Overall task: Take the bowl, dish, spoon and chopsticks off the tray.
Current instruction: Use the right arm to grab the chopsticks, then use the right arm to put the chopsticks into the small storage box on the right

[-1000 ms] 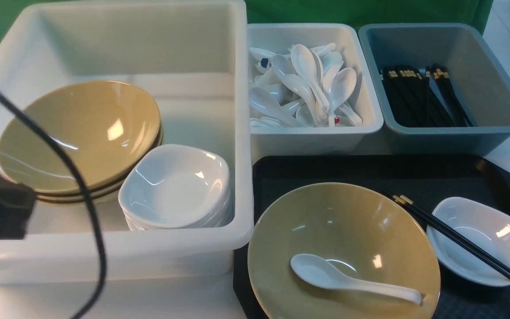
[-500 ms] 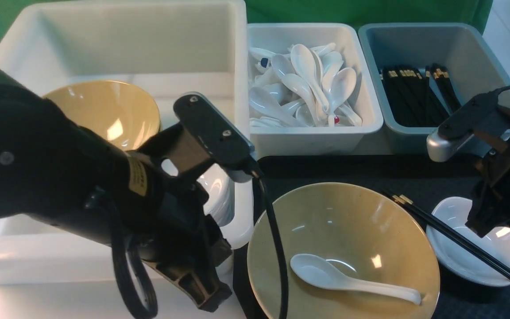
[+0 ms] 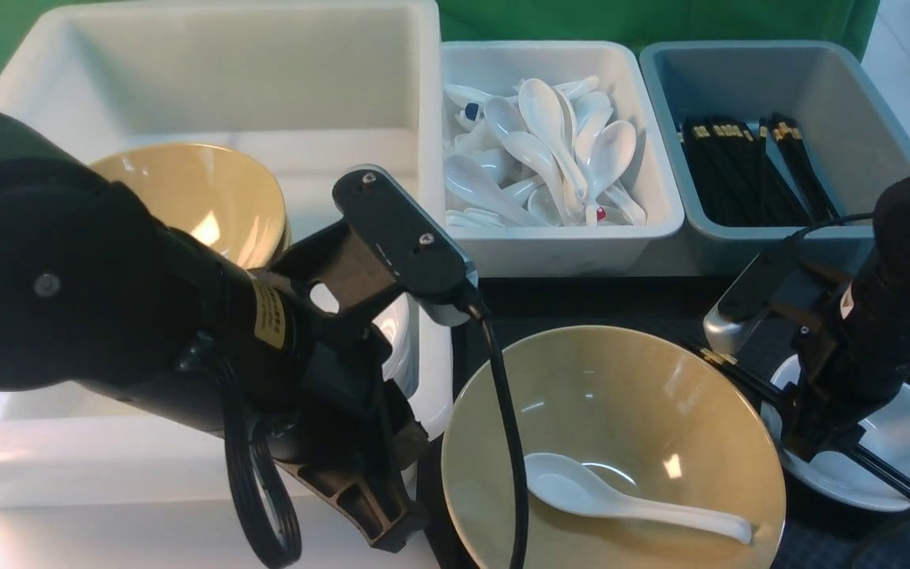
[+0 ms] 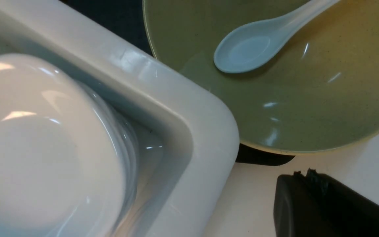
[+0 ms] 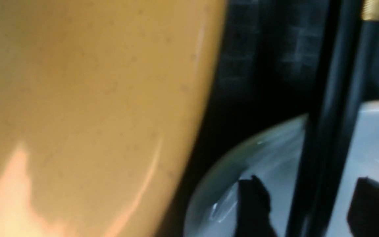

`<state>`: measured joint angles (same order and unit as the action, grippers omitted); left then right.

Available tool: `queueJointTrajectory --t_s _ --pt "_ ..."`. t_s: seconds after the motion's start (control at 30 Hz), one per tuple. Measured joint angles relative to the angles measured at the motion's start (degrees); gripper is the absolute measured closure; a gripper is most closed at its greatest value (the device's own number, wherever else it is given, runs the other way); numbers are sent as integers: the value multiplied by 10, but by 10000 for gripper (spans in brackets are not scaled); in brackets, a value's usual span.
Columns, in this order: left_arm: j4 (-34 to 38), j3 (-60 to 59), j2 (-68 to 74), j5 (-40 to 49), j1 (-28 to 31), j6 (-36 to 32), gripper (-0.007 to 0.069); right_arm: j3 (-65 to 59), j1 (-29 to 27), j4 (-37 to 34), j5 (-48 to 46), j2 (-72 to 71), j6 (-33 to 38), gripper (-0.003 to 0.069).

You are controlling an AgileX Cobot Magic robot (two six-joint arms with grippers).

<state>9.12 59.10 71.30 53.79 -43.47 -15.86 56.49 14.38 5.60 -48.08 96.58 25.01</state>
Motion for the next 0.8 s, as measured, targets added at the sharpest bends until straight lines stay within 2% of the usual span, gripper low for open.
queueJointTrajectory --t_s 0.13,0.4,0.5,0.63,0.8 --pt "0 0 0 4 0 0 636 0 0 2 -17 -6 -1 519" --pt "0 0 0 15 0 0 636 14 4 2 -92 -129 -35 510" --pt "0 0 0 12 0 -1 636 85 1 4 -122 -171 -64 510" --pt "2 0 0 -4 0 -3 636 192 -25 4 -102 -148 -108 510" --pt "7 0 0 -41 0 29 636 340 -73 6 -18 -40 -209 510"
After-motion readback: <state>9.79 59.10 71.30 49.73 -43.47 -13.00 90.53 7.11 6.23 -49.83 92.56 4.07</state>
